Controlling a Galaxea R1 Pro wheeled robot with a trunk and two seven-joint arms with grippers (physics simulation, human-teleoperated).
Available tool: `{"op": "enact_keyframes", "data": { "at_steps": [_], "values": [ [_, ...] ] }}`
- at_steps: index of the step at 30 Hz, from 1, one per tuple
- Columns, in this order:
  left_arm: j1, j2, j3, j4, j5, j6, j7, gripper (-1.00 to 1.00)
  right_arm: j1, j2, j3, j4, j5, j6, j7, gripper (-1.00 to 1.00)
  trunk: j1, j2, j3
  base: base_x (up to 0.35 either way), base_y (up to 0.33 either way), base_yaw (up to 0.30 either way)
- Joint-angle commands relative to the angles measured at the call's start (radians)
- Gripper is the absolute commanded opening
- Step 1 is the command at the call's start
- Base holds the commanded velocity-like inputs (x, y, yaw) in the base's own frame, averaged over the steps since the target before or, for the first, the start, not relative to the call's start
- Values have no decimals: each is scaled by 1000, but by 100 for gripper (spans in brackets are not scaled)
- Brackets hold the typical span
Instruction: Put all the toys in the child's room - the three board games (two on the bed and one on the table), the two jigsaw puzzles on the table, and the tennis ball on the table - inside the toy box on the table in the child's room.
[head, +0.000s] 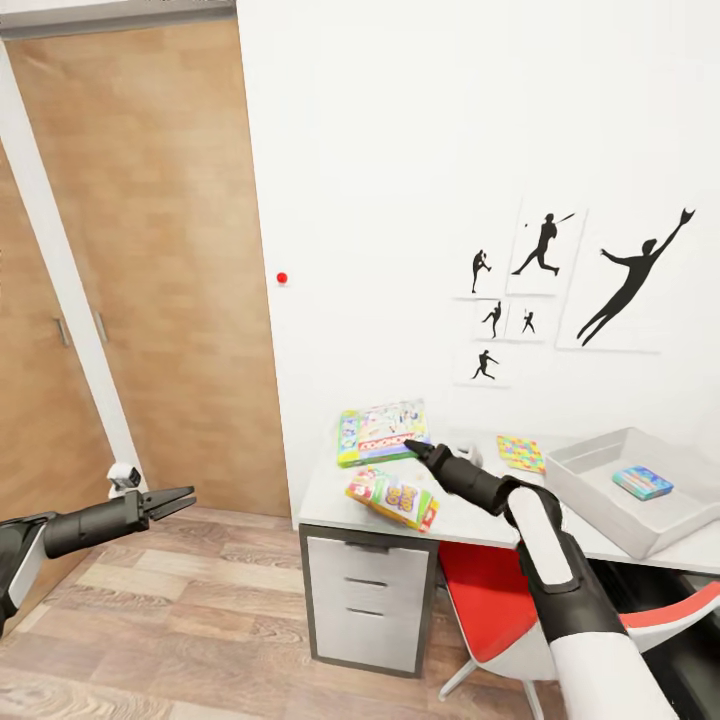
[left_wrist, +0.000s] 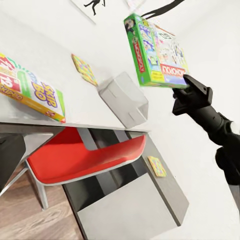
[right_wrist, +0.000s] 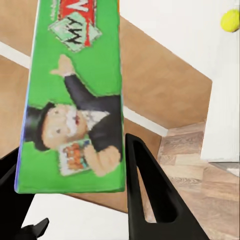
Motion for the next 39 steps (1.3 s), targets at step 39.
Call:
{"op": "enact_keyframes", "data": {
  "at_steps": [39],
  "values": [
    [-76,-4,62,-1,-5,91,1,100,-277,-208,-175,44,-308,264,-312,-100,0,-1,-1,22,-60,0]
  ]
}}
